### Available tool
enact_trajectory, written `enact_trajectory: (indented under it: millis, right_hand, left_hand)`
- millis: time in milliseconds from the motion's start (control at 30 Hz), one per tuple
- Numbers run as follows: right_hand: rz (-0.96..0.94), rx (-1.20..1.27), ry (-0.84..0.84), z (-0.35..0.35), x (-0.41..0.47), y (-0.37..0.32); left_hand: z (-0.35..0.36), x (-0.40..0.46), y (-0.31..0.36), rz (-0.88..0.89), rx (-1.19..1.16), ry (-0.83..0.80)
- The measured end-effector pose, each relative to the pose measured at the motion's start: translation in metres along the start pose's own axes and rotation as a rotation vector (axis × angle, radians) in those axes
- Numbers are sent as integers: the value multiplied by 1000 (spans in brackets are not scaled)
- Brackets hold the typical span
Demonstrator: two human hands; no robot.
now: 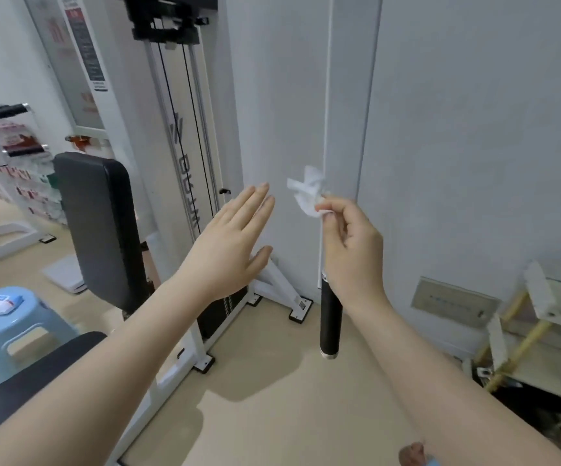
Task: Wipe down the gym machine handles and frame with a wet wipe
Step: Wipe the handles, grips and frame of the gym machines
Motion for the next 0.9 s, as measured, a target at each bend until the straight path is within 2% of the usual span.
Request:
enact_trajectory:
  millis: [100, 167, 267, 333, 533, 667, 900]
  right_hand:
    - [-42, 81, -186, 53, -20, -24]
    - [24, 177, -329, 98, -40, -35]
    - [142, 300, -553, 175, -83, -53]
    - [184, 368, -680, 224, -114, -73]
    - [156, 487, -994, 372, -220, -169]
    - [184, 554, -1107, 468, -291, -238]
    - [175, 501, -1147, 626, -366, -337]
  left_hand:
    - [-31, -53, -35, -153, -111, 107]
    - [-55, -96, -57, -275, -201, 190]
    - [-78, -165, -90, -450, -272, 212]
    - [-98, -211, -114, -520, -272, 245]
    - [-167, -357, -205, -698, -314, 338]
    - [-216, -443, -286, -779, -380, 326]
    - [-270, -568, -433, -855, -444, 201]
Point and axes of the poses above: each hand's wrist, its own x-axis towards the middle knuckle, its own z-axis out of the palm, y = z × x, the point moved 10 cm from there along x, towards the middle knuckle, and after that the axes turned 6 degrees about -x, right-handed, at the moved point
